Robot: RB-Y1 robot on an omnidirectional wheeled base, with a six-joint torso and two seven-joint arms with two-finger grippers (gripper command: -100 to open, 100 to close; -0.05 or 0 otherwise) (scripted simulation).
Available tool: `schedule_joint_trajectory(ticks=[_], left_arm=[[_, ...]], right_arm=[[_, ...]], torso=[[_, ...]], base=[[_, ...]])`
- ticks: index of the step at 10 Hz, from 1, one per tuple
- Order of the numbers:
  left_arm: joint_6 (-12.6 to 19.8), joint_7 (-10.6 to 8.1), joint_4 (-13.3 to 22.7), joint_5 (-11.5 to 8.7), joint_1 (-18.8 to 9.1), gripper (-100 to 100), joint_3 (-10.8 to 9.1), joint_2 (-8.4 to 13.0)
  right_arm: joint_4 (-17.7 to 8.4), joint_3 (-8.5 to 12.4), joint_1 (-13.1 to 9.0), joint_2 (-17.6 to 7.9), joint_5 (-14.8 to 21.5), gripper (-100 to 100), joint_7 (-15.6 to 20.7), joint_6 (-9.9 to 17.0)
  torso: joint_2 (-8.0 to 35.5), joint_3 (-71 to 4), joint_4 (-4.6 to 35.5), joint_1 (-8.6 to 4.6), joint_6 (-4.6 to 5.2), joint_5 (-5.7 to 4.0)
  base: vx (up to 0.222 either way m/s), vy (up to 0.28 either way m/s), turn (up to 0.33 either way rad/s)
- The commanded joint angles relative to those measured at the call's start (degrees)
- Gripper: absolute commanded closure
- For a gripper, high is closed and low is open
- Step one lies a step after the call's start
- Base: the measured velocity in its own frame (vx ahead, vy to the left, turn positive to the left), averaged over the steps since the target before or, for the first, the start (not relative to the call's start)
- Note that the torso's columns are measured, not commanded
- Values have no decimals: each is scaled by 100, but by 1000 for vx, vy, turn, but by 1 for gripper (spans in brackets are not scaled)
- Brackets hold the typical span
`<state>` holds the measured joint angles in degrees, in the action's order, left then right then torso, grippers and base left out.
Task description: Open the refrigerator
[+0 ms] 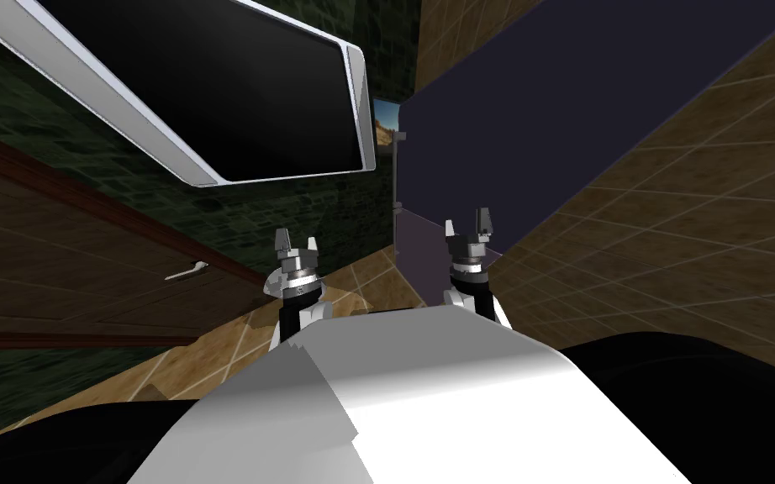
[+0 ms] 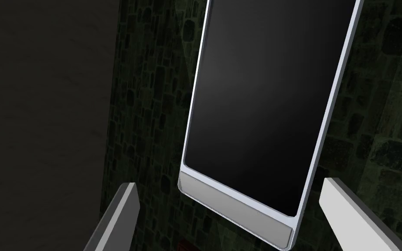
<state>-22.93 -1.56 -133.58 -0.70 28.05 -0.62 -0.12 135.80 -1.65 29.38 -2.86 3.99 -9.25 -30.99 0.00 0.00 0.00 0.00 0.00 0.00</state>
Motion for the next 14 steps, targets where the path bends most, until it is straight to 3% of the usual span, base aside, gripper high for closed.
schedule_joint_trajectory(ticks=[1,9,10,11,14], left_arm=[[0,0,0,0,0,0,0,0],[-1,0,-2,0,0,0,0,0],[-1,0,-2,0,0,0,0,0],[0,0,0,0,0,0,0,0],[0,0,1,0,1,0,0,0]], right_arm=[[0,0,0,0,0,0,0,0],[2,0,0,0,0,0,0,-1],[-51,67,7,-210,126,-100,100,49],[-85,110,11,-310,207,-100,163,81],[-220,285,30,-650,536,-100,423,209]], torso=[[232,-467,235,0,0,0],[3539,-7073,3537,0,0,0],[3962,-7919,3960,0,0,0],[4150,-8316,4148,2,-1,1],[4222,-8459,4225,0,0,0]], base=[[0,0,0],[0,0,0],[20,10,82],[29,18,83],[39,20,89]])
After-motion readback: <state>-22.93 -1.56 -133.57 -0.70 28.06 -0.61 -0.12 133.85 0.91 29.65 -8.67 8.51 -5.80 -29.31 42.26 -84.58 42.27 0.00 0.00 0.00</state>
